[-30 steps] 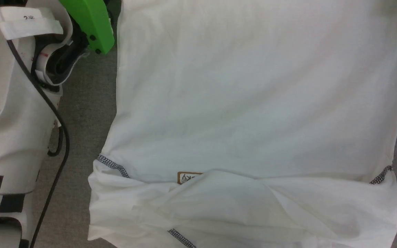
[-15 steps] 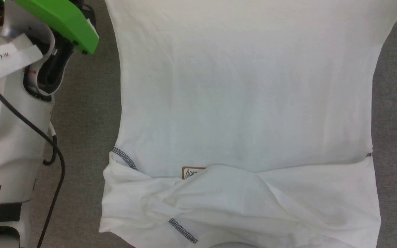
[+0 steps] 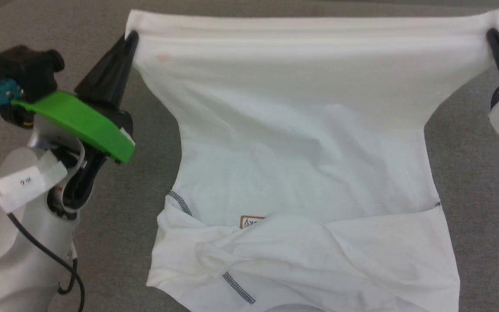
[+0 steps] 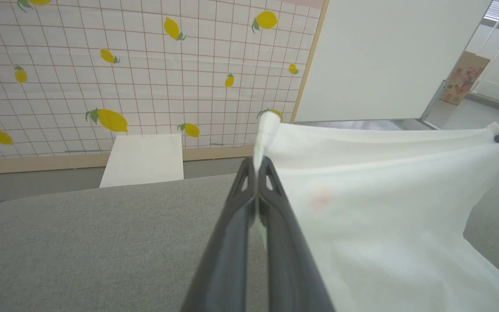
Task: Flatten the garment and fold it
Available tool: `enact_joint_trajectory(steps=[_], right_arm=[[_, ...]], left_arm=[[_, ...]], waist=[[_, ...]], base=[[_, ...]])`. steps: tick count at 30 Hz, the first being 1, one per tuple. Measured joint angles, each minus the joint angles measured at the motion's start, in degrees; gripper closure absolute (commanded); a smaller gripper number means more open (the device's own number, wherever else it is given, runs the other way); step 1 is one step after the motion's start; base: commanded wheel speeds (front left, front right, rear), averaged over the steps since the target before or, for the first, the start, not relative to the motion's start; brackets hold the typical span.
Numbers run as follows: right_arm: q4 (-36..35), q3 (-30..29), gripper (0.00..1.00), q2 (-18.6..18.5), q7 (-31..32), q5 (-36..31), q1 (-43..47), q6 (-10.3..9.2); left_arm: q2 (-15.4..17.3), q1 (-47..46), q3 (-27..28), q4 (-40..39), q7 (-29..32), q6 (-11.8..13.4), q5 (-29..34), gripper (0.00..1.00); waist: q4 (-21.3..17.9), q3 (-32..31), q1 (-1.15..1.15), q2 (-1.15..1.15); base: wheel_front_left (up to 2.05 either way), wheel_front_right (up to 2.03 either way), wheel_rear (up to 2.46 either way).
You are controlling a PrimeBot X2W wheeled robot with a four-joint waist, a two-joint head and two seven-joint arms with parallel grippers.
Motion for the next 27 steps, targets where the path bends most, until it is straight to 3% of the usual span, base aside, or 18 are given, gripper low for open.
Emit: enact_joint_trajectory(steps=[9, 15, 22, 27], right_arm=[[-11.62, -2.76, 1.0, 3.27, 2.0, 2.94, 13.91, 0.0], [-19.37, -6.14, 1.0, 7.45, 3.53, 4.59, 23.91, 0.0], [-25.53, -9.0, 1.0, 11.44, 4.75, 8.28, 35.67, 0.0], [-27.44, -10.46, 1.0, 13.13, 4.74, 11.48, 42.67, -0.02]], left_arm=[[2.98, 14.68, 1.71, -10.39, -0.3, 3.45, -1.18, 1.0], [5.12, 25.02, 2.57, -17.88, -1.44, 5.31, -1.29, 1.0], [5.5, 36.47, 2.5, -24.13, -2.5, 6.84, -3.96, 1.0], [3.8, 43.2, 1.27, -26.5, -3.2, 8.03, -6.39, 1.0]], waist=[[1.03, -7.29, 0.0, 0.0], [1.53, -11.06, 0.0, 0.0], [2.08, -13.45, 0.0, 0.0], [2.19, -13.59, 0.0, 0.0]], base=[[0.0, 0.0, 0.0], [0.0, 0.0, 0.0], [0.0, 0.0, 0.0], [0.0, 0.0, 0.0]])
